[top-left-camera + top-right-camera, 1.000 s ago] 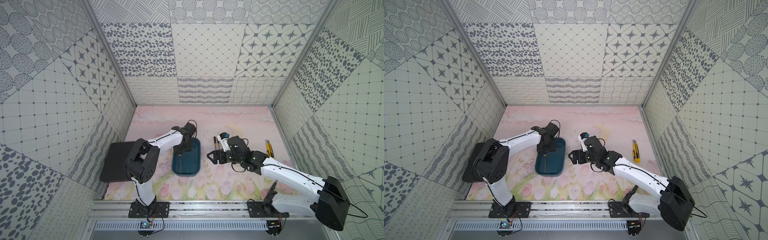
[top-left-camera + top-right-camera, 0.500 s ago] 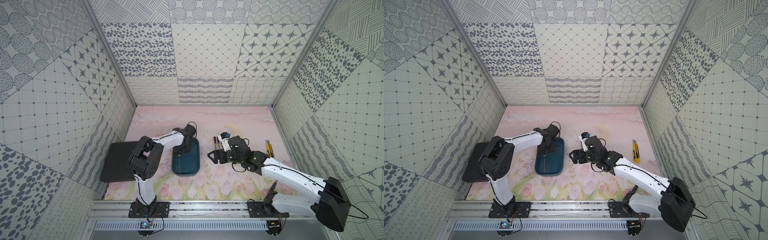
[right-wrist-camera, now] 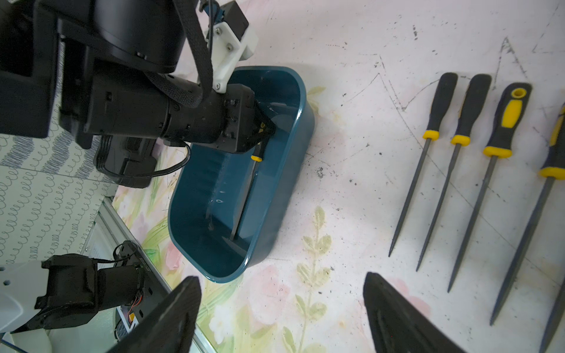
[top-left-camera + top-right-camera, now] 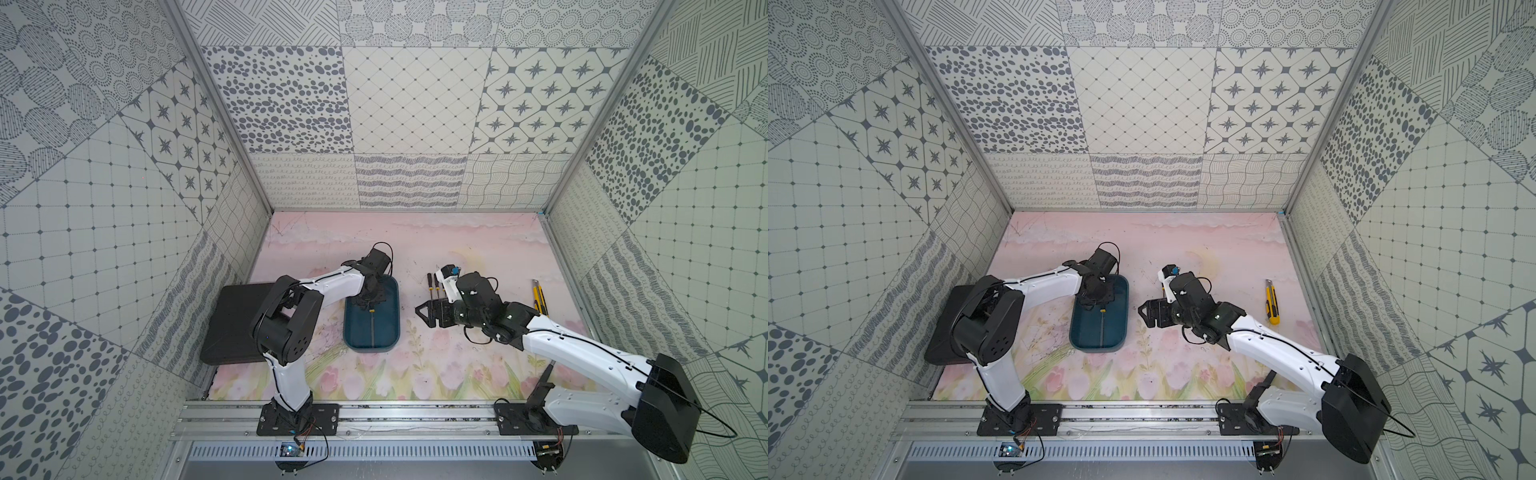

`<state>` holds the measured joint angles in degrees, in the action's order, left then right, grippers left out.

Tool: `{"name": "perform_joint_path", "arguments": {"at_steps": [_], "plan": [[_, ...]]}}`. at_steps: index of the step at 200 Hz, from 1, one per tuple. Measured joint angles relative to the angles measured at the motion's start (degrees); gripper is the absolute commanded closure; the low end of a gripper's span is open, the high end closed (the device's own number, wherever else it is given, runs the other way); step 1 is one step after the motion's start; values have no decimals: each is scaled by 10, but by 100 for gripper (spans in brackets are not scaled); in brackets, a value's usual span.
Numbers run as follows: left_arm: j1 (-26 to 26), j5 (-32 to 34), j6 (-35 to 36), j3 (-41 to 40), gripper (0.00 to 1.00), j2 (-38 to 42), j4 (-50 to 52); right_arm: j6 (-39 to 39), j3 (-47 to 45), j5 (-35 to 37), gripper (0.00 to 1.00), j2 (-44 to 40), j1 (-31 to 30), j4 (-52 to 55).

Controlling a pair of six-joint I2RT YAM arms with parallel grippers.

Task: Take the file tool out of the storage box
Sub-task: Pick up the file tool from the storage box.

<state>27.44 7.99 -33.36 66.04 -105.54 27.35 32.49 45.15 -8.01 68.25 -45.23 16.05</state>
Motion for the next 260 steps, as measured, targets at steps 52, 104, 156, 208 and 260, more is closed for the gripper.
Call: {"name": "perform_joint_path", "arguments": {"at_steps": [52,104,156,208,260], "plan": [[0,-65,-6,-40,95,70,-24,1,0,-48,13,2,0,-14],[0,-138,-63,-89,96,176,-87,33,-12,-111,31,11,-9,-92],[2,-176,-152,-128,98,249,-128,61,-12,-102,49,77,-56,-147],[3,-183,-203,-142,99,288,-142,76,-12,-86,64,114,-78,-163],[0,-181,-222,-147,100,304,-143,82,-12,-85,87,114,-82,-176]]}}
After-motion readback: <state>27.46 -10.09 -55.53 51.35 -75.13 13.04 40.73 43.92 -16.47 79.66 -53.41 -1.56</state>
